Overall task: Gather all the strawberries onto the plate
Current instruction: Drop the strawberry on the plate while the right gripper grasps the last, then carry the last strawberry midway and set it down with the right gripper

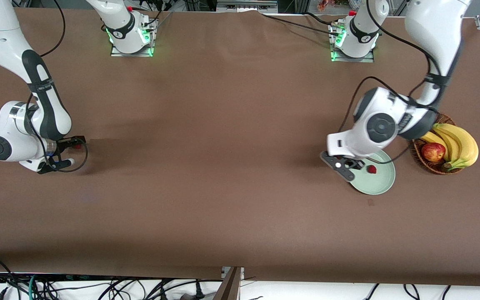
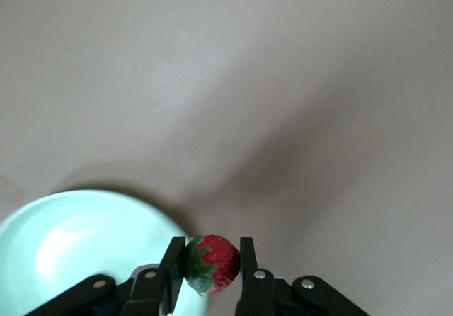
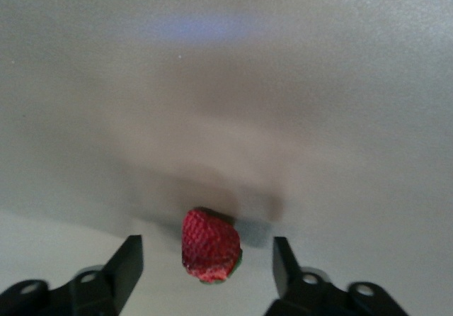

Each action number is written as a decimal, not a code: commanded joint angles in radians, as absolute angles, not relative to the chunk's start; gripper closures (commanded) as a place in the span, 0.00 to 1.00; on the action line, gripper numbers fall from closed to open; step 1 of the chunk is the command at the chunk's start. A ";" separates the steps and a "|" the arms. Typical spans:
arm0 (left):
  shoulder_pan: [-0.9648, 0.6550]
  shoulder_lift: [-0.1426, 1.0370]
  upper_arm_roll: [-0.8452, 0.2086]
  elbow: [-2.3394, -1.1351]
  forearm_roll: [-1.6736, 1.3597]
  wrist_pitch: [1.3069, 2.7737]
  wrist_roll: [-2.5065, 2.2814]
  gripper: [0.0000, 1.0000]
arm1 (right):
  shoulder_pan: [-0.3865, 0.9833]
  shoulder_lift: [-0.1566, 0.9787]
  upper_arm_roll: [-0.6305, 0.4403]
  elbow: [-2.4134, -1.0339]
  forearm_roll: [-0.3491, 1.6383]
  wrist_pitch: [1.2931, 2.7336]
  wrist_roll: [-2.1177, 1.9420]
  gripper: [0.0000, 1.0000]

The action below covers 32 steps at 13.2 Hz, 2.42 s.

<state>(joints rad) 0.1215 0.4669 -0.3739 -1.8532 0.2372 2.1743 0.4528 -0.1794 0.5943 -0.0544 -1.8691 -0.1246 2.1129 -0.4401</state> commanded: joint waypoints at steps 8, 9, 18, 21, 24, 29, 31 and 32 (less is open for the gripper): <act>0.288 0.577 -0.388 -1.864 0.233 2.293 0.854 0.07 | -0.181 0.569 0.007 -1.864 -0.100 2.123 -0.439 0.84; 0.290 0.574 -0.388 -1.864 0.216 2.292 0.857 0.00 | -0.178 0.569 0.059 -1.841 -0.059 2.118 -0.416 0.84; 0.278 0.499 -0.477 -1.766 0.103 2.097 0.668 0.00 | 0.285 0.718 0.189 -1.566 0.081 2.224 0.528 0.83; 0.275 0.502 -0.546 -1.769 0.103 2.089 0.456 0.00 | 0.464 0.822 0.189 -1.442 0.083 2.371 0.864 0.83; 0.262 0.512 -0.584 -1.795 0.103 2.098 0.254 0.00 | 0.622 0.952 0.189 -1.288 0.081 2.526 1.099 0.83; 0.258 0.545 -0.584 -1.868 0.103 2.233 0.213 0.00 | 0.756 1.114 0.186 -1.127 0.080 2.721 1.212 0.80; 0.255 0.546 -0.584 -1.871 0.103 2.243 0.213 0.00 | 0.765 1.115 0.186 -1.129 0.078 2.729 1.213 0.34; 0.253 0.552 -0.584 -1.871 0.103 2.243 0.213 0.00 | 0.765 1.112 0.183 -1.129 0.068 2.729 1.207 0.00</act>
